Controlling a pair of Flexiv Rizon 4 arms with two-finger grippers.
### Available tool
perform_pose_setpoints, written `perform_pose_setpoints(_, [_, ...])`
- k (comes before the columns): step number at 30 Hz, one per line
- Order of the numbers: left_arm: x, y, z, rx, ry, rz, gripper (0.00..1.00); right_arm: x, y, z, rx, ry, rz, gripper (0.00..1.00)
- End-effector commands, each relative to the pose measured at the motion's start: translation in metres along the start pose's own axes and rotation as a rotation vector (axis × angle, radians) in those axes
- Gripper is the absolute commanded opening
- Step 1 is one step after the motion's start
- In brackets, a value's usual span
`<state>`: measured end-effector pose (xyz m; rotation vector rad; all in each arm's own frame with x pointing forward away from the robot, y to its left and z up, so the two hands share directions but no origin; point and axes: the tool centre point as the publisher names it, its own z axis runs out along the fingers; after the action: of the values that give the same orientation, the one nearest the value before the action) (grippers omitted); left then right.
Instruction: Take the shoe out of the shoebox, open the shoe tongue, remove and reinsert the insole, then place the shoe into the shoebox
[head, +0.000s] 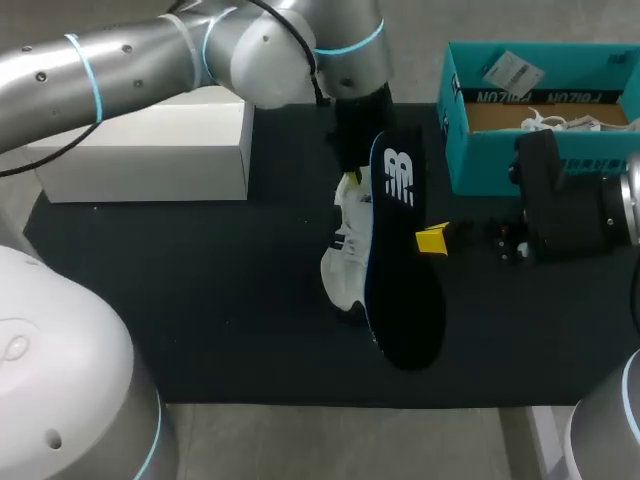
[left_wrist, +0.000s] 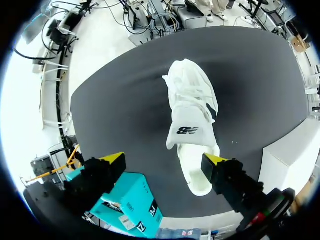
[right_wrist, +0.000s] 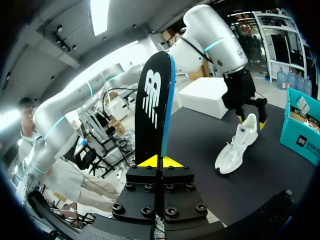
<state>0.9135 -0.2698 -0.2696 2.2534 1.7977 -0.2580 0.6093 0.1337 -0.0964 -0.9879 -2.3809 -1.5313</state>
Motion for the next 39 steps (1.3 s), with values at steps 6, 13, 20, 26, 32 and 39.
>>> perform_pose_setpoints(6, [0.001, 0.005, -0.053, -0.098, -0.264, -0.026, 1.0, 0.003, -0.003, 0.001, -0.004, -0.007, 0.001, 0.0])
perform_pose_setpoints(13, [0.005, 0.027, -0.094, -0.15, -0.397, 0.058, 1.0, 0.003, -0.003, 0.001, -0.004, -0.007, 0.001, 0.0])
perform_pose_setpoints(20, [-0.004, 0.032, -0.12, -0.212, -0.48, 0.116, 1.0, -0.03, 0.01, -0.004, -0.082, -0.077, 0.135, 0.0])
perform_pose_setpoints(26, [-0.008, 0.028, -0.138, -0.255, -0.578, 0.109, 1.0, -0.071, 0.032, -0.012, -0.193, -0.073, 0.345, 0.0])
perform_pose_setpoints(32, [0.003, 0.019, -0.155, -0.281, -0.788, 0.079, 1.0, -0.106, 0.051, -0.019, -0.222, -0.018, 0.447, 0.0])
perform_pose_setpoints(39, [0.01, 0.01, -0.162, -0.277, -0.914, 0.097, 1.0, -0.14, 0.065, -0.019, -0.151, 0.024, 0.506, 0.0])
